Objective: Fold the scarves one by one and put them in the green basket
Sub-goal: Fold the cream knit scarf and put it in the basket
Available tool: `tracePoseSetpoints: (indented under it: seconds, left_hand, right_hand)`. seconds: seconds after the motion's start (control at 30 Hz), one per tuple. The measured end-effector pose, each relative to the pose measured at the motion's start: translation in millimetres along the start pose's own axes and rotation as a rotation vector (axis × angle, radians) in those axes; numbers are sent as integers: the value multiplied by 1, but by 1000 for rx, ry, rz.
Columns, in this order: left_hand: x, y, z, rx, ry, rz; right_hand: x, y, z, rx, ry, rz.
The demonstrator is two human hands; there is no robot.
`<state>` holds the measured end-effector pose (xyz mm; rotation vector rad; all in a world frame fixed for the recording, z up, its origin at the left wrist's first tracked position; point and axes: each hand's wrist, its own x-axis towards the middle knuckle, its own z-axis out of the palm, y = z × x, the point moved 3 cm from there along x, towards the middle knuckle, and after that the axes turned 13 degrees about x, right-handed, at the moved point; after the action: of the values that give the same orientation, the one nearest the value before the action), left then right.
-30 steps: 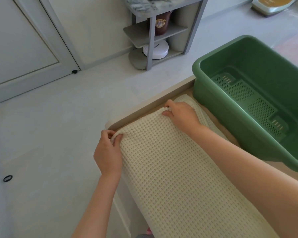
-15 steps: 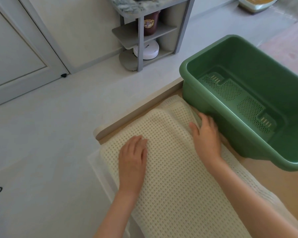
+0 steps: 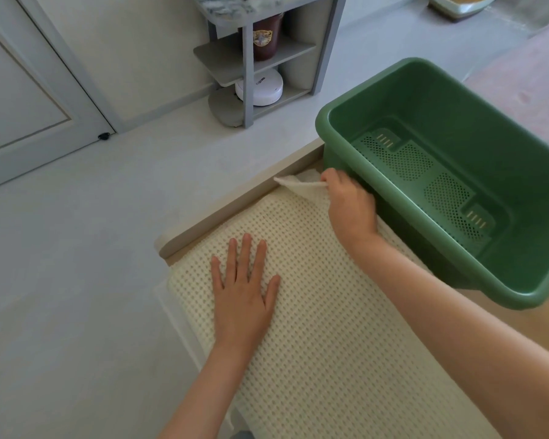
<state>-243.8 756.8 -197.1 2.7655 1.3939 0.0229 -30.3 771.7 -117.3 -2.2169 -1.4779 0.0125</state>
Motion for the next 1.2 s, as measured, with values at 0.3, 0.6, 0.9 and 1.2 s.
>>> tracePoseSetpoints:
  seconds: [0.3, 0.6, 0.9, 1.2]
  left_hand:
    - [1, 0, -3, -25, 27, -43]
    - [2, -1, 1, 21, 46, -75]
    - [2, -2, 1, -22, 78, -106]
    - [-88, 140, -39, -254, 62, 384]
  right_hand:
    - [-7, 25, 35, -201, -116, -10]
    - [-34, 34, 56, 2, -410, -25]
    - [-55, 24, 30, 292, -398, 31]
    - [-268, 64, -82, 347, -32, 402]
